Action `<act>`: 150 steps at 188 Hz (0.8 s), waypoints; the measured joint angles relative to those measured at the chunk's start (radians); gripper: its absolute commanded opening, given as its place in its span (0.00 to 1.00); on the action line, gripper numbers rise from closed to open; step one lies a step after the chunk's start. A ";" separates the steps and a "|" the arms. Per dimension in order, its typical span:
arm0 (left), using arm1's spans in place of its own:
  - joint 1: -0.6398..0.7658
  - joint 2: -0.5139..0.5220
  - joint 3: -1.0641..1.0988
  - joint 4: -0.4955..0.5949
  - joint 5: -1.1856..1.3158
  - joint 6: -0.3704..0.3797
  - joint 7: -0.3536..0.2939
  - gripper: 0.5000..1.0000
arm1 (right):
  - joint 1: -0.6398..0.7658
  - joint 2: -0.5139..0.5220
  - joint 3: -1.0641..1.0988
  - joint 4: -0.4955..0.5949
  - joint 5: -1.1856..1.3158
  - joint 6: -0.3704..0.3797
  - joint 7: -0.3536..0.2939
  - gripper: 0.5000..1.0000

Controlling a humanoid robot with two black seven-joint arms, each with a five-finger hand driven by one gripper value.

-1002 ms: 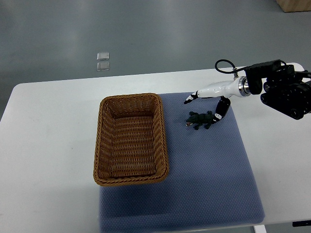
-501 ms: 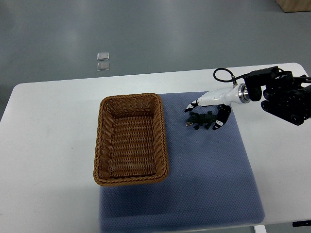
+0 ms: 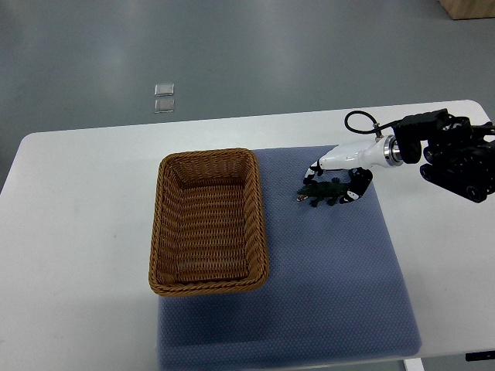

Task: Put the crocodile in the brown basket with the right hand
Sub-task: 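Close the right hand's fingers around the crocodile's body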

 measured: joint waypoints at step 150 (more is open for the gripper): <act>0.000 0.000 0.003 0.000 0.000 0.000 0.000 1.00 | 0.009 -0.009 0.013 -0.015 0.010 -0.021 -0.009 0.19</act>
